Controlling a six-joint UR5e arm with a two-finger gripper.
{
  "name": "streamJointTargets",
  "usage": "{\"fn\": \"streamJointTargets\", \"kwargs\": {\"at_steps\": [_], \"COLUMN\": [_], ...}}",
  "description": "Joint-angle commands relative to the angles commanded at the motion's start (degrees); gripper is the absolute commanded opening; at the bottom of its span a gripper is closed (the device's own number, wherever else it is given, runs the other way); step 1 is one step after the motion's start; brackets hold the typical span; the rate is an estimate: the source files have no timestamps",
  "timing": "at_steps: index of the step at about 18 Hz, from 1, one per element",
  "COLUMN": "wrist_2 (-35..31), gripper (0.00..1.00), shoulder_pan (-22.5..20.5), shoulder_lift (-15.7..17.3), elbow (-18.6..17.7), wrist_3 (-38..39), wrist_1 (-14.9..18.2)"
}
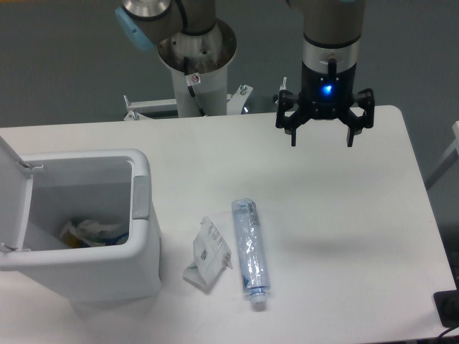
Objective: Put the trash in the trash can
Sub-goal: 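Move the open gripper down over the white paper packet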
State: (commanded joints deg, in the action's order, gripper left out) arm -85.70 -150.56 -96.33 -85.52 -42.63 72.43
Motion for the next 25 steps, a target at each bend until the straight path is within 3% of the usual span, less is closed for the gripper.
{"fn": "streamJointTargets", "kwargs": {"at_steps": [2, 8, 11, 13, 15, 19, 22, 25], "wrist_2": [0.18, 1.23, 2.2, 2.11, 2.72, 6.41, 13.69, 14.86], "gripper": [1.0, 1.0, 1.0, 1.0, 1.0, 1.0, 1.0, 1.0], "shoulder_pan": [0.17, 1.14, 1.4, 3.24, 4.47, 7.82, 8.17, 9.66], "shoulder_lift": [0.0, -0.97, -1.41, -1.75, -2.19, -5.62, -7.55, -9.31], "elbow": [-0.7, -2.72, -7.45, -11.67, -13.79, -16.69, -18.8, -20.3], "wrist_3": [0.09, -0.08, 0.18, 1.75, 1.32, -5.69, -12.55, -13.97], "wrist_1": [-3.34, -6.59, -11.68, -17.38, -19.6, -20.05, -19.96, -20.05]}}
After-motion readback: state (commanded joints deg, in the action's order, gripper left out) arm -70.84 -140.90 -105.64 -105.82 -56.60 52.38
